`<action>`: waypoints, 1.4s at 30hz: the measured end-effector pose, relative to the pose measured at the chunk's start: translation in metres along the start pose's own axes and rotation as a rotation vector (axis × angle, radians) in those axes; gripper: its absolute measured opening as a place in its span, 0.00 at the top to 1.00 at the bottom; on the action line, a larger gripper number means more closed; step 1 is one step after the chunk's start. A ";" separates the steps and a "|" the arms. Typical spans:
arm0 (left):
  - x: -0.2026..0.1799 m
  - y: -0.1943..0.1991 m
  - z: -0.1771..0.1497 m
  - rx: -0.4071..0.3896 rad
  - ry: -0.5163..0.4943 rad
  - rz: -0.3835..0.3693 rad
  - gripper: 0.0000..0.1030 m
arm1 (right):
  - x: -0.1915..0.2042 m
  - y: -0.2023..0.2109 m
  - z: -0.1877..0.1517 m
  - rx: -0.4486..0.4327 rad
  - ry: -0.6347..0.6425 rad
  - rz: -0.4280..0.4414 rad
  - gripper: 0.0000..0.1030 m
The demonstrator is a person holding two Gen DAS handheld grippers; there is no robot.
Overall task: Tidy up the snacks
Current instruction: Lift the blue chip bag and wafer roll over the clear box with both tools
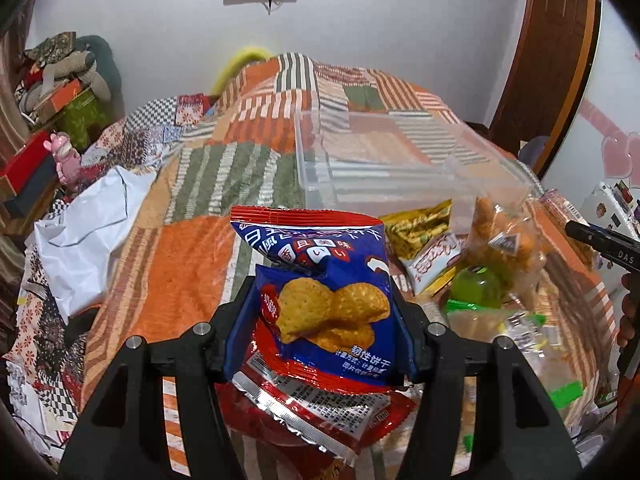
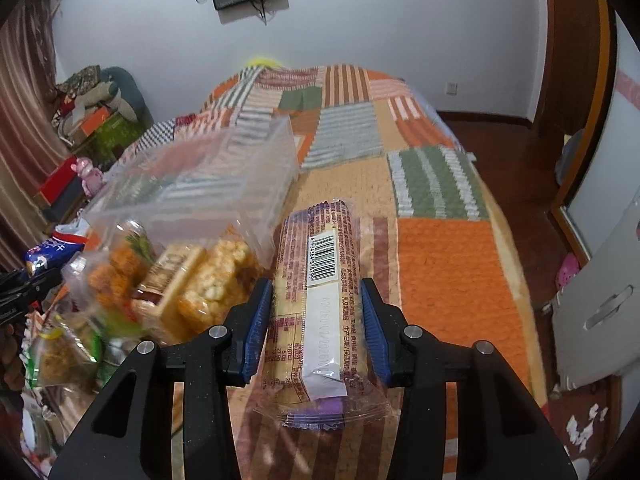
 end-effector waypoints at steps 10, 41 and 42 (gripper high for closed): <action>-0.010 0.032 0.019 -0.078 -0.006 -0.021 0.43 | 0.018 0.025 0.018 -0.104 0.032 0.039 0.61; -0.037 -0.035 0.101 -0.035 -0.021 -0.064 0.43 | 0.072 -0.030 0.072 -0.096 0.109 0.166 0.61; -0.038 -0.040 0.103 -0.027 -0.019 -0.067 0.43 | 0.073 -0.033 0.073 -0.092 0.111 0.165 0.61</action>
Point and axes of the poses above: each gripper's, at about its wrist camera, not at the fingertips, and y roughly against the way its jaws point, x to its left, z to its top, the point moved 1 cm from there along -y, roughly the way its jaws point, and after that the axes turned 8 degrees about x, right-handed, at the moved point
